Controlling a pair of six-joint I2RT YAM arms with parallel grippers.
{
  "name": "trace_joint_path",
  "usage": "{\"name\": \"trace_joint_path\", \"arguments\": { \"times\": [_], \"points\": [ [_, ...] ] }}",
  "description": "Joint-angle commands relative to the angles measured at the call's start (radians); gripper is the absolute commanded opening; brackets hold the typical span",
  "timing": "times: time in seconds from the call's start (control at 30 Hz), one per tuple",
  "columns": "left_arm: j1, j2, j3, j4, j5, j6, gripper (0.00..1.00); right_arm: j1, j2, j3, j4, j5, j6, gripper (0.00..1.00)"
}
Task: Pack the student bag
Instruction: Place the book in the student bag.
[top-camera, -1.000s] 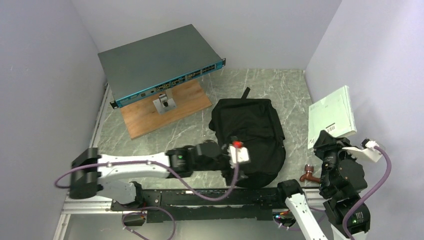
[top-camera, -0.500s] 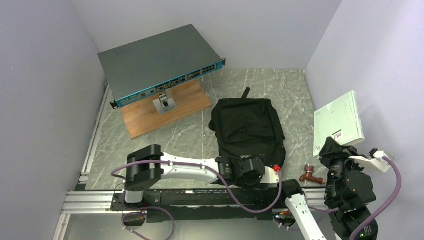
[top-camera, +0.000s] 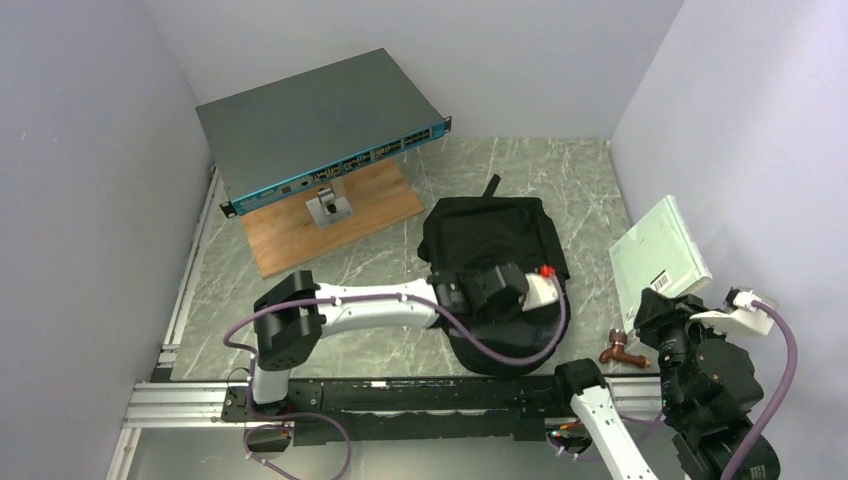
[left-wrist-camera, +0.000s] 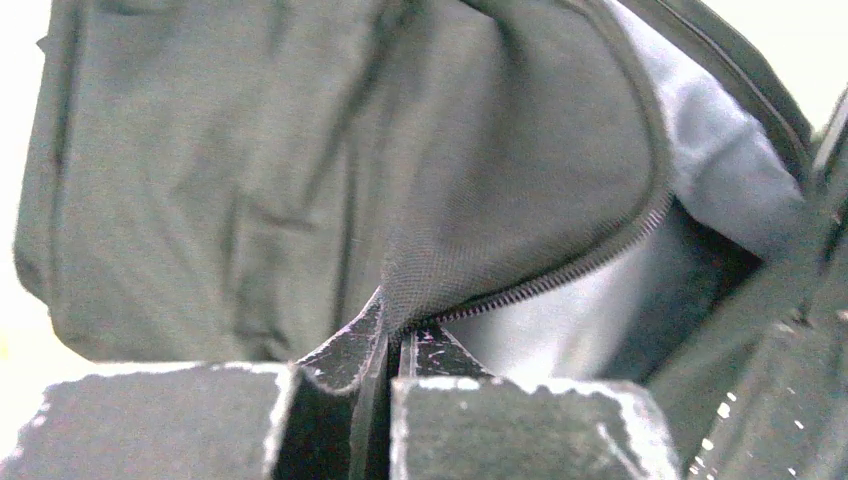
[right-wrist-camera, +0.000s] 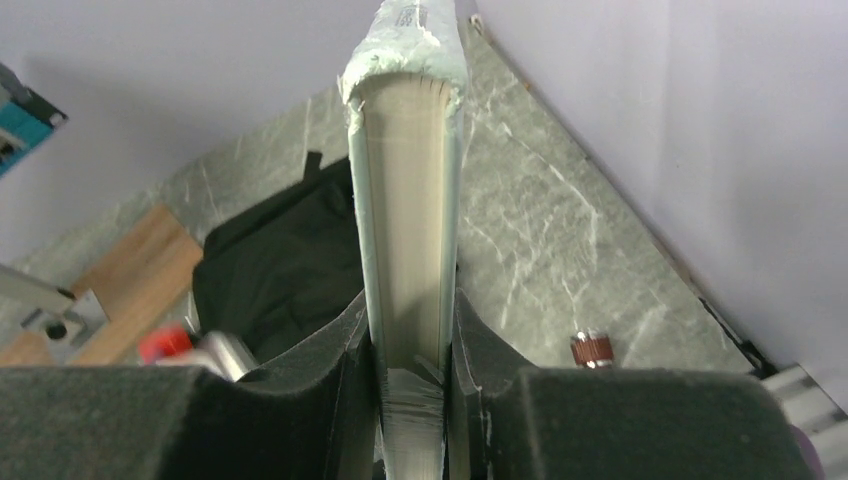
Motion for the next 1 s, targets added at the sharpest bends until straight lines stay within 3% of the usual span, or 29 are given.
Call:
{"name": "trace_joint_path", "arguments": {
  "times": [0.0,0.13,0.33,0.43,0.53,0.8,0.97],
  "points": [
    [0.14,-0.053,0.123,-0.019,0.129,-0.173,0.0,0.006,0.08,0.128,-0.106,-0.054,0.02,0.0],
    [0.248,-0.056,0.168,0.015,0.235,-0.325,0.0,0.009,0.123,0.177,-0.264,-0.136,0.091,0.0],
    [0.332,-0.099,0.16,0.136,0.329,-0.387,0.0,0.045,0.108,0.132,-0.365,-0.392,0.278,0.0],
    [0.333,-0.16,0.124,0.208,0.38,-0.36,0.0,0.077,0.08,0.058,-0.322,-0.524,0.461,0.0],
    [0.33,-0.209,0.095,0.254,0.469,-0.361,0.0,0.095,0.014,-0.056,-0.171,-0.639,0.617,0.0],
    [0.26,-0.272,0.134,0.176,0.543,-0.308,0.0,0.167,-0.07,-0.328,0.048,-0.472,0.954,0.0],
    [0.205,-0.295,0.121,0.143,0.532,-0.266,0.0,0.169,-0.165,-0.542,0.365,-0.382,1.09,0.0]
  ]
}}
